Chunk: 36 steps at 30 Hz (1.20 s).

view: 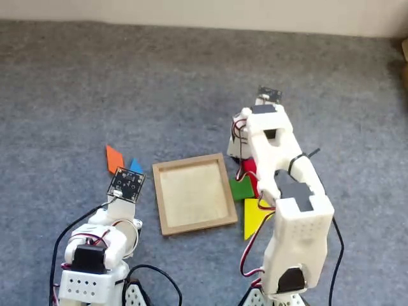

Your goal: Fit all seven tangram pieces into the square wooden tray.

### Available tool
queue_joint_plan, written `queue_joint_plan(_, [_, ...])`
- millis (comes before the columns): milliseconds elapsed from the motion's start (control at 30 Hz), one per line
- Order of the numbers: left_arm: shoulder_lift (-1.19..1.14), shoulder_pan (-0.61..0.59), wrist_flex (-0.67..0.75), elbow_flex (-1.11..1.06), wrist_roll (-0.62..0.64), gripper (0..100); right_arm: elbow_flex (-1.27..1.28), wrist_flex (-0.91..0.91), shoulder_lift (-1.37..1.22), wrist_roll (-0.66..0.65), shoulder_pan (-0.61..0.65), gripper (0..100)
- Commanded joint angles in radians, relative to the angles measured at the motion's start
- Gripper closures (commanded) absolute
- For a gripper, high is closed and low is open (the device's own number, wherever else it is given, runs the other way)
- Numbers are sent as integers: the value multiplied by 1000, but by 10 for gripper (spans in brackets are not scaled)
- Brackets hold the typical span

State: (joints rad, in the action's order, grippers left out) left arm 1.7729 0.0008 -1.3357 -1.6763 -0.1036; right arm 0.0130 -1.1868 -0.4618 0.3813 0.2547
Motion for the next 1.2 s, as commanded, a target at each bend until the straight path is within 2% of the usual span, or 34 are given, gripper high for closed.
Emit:
queue_joint_plan(0, [58,-8,-12,-19,2,993,-8,-50,-2,0,-10,663])
queue_joint_plan(267, [58,-8,-12,-19,2,993,-4,-56,-2,-2,-12,664])
queue_joint_plan(467, [58,-8,-12,-19,2,993,-5,-58,-5,-2,-16,741])
queue_joint_plan(1000, [58,-8,-12,-19,2,993,-7,-150,2,-2,-61,746])
queue_joint_plan(1167, [58,-8,-12,-19,2,993,-1,-180,59,-77,-71,746])
